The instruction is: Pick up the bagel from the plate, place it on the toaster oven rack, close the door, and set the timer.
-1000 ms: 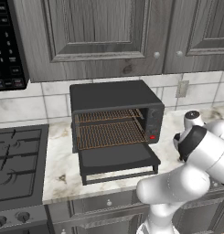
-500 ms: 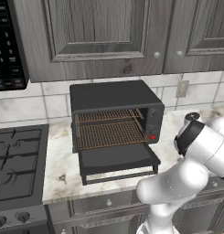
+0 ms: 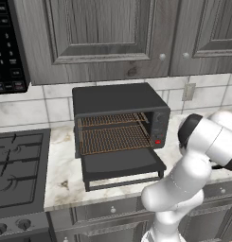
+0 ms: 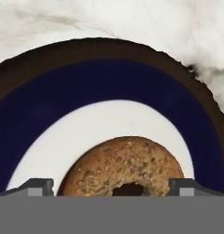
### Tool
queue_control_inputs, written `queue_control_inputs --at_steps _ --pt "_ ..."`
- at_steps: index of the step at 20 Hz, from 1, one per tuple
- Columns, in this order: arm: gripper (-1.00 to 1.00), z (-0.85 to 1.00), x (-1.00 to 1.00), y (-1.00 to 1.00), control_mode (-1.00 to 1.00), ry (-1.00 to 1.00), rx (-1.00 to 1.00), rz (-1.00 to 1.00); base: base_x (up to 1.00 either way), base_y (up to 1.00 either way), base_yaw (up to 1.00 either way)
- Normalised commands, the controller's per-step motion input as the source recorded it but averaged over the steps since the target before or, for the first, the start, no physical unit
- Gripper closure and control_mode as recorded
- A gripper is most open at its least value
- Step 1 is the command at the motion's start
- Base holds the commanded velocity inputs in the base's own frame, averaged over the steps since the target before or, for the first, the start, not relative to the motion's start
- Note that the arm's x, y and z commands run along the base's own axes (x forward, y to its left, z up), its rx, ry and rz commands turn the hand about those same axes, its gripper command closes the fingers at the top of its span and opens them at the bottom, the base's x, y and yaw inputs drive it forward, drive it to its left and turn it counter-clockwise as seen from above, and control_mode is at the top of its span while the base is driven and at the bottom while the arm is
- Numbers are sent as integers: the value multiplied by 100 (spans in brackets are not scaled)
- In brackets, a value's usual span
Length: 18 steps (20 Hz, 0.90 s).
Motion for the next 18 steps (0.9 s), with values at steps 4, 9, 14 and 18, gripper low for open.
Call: queue_control_inputs --at_steps 4,9,14,18 --pt "-100 -19 18 -16 -100 0 0 0 0 0 0" --pt "-100 -35 0 -14 -100 0 0 0 0 0 0" --pt "-100 -48 -6 -1 -100 0 0 0 0 0 0" --pt "100 -58 -13 0 -100 0 0 0 0 0 0"
